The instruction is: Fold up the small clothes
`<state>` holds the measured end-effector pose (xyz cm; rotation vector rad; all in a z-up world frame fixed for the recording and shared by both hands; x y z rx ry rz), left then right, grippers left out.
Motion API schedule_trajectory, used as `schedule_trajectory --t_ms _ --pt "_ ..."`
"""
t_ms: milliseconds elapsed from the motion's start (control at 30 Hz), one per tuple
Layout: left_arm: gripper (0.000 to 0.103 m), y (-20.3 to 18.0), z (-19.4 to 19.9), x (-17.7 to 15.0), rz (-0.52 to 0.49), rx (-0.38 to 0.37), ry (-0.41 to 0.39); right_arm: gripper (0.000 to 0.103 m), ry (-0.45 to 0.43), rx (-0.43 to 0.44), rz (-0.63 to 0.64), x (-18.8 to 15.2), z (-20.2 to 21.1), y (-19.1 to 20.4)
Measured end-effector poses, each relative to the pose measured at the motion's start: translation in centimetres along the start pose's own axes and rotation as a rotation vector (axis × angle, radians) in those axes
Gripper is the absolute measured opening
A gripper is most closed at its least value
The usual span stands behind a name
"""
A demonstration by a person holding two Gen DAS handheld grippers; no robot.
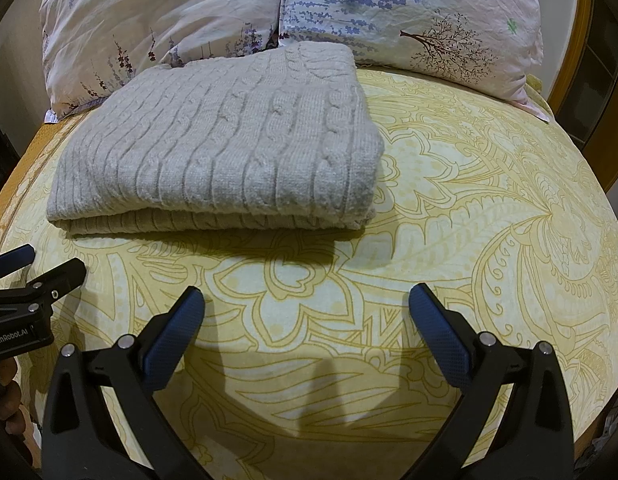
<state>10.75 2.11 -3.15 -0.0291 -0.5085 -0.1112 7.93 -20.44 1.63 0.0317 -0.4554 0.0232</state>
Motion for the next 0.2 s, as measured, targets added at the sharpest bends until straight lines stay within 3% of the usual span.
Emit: schedule_trajectory --t_ms 200 --pt "0.102 0.02 -0.06 -0.02 -0.005 -0.003 0.001 0.101 0.0 0.0 0.0 0.0 -0.01 -0.02"
Point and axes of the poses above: each gripper's, at about its wrist camera, not at the fingertips, and z roughly against the way its jaws point, y to its left, x to its top, the point moved 4 cm from there along -z, roughly the way its jaws point
